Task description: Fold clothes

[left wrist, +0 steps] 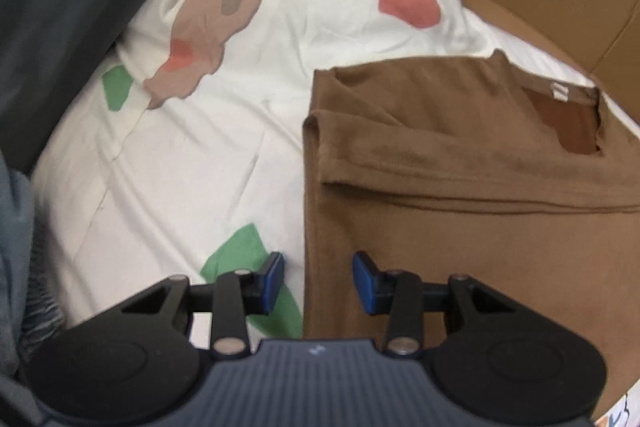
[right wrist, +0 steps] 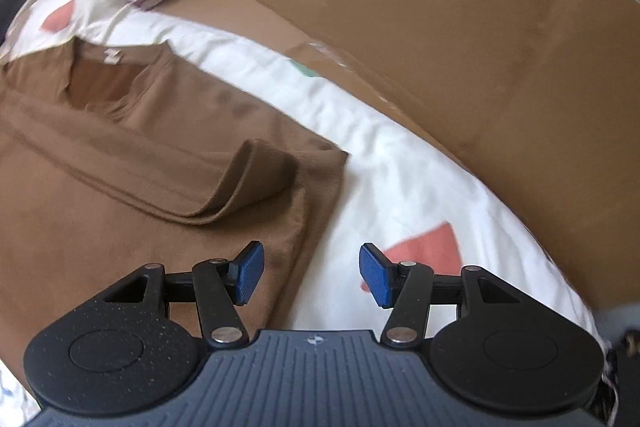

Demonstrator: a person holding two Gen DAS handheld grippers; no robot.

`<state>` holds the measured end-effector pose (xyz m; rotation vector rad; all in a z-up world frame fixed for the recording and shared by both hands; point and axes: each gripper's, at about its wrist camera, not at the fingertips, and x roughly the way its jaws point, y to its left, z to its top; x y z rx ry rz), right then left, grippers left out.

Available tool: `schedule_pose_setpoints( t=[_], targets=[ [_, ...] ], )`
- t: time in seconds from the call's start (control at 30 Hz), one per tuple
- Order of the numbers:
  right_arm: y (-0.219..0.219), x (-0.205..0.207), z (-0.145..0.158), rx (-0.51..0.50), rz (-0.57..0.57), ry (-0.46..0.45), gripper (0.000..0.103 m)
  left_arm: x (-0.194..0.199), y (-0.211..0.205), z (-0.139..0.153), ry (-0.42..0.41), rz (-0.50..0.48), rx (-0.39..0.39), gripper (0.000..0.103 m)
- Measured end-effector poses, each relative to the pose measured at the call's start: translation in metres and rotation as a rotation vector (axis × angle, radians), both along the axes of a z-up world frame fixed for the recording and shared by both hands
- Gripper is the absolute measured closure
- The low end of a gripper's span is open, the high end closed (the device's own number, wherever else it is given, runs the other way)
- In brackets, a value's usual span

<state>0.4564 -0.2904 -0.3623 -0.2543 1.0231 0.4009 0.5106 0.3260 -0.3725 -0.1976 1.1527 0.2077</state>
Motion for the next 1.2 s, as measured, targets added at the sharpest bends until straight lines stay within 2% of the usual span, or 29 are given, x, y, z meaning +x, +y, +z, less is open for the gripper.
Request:
schedule_pose_setpoints(
  t=[0.2,0.57,0.97,1.13,1.2],
  targets=[
    [0.009,-0.006,-0.006,0.019,0.077,-0.091,0.043,-0.003,-0.001,-0.001,-0.102,-0.080,0.028,0.061],
    [0.011,-0.003,-0.016,0.058,0.058,-0.187,0.043,0.001,0.015,0.003,-0.240,-0.097,0.048,0.061],
    [0.013,0.010,-0.015,0.122,0.045,-0.207,0.043,0.018,0.022,0.012,-0.399,-0.034,-0.016,0.061],
    [0.019,0.010,-0.011,0.124,0.061,-0.215,0.043,0.031,0.025,0.022,-0.428,0.015,-0.026,0.061],
    [0.019,0.012,-0.008,0.130,0.054,-0.223,0.043,0.032,0.027,0.027,-0.438,0.042,-0.055,0.060]
  ],
)
